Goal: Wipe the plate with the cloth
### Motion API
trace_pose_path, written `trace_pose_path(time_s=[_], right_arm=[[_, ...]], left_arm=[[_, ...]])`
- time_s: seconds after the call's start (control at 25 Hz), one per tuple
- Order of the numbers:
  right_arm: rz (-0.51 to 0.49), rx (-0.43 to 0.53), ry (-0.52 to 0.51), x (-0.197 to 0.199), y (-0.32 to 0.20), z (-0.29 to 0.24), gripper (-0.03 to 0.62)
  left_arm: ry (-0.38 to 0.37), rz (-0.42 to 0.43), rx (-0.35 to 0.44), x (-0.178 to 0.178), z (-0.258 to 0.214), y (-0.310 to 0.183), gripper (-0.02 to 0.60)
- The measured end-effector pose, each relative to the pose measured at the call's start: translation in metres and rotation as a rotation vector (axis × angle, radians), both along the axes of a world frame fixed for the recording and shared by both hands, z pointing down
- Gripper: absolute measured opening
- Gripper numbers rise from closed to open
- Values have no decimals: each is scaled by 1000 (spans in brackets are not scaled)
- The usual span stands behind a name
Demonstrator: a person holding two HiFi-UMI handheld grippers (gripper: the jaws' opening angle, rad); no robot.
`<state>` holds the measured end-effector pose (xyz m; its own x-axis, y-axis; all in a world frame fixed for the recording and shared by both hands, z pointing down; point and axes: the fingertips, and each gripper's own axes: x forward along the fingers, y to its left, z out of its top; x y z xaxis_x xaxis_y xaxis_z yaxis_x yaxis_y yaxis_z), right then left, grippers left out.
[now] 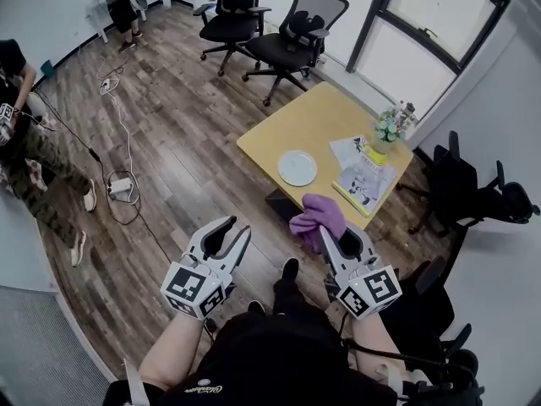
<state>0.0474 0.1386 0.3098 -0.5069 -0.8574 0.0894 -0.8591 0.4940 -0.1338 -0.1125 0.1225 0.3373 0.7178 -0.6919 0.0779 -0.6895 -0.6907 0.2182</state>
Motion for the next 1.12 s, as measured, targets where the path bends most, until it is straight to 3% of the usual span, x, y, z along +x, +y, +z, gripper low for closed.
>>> trace_pose_path(time_s=[0.4,0.8,1.12], right_arm=[[-72,-11,-28,13,-91,12,100],[-157,-30,-61,65,-191,10,100],[-174,-63,-54,68,-224,30,100]], left_arm=[[-18,-40,-25,29,8,-80,129],[-48,-118,-29,86,-3,-176,129],[-55,-147,-66,87,17,-207,129]])
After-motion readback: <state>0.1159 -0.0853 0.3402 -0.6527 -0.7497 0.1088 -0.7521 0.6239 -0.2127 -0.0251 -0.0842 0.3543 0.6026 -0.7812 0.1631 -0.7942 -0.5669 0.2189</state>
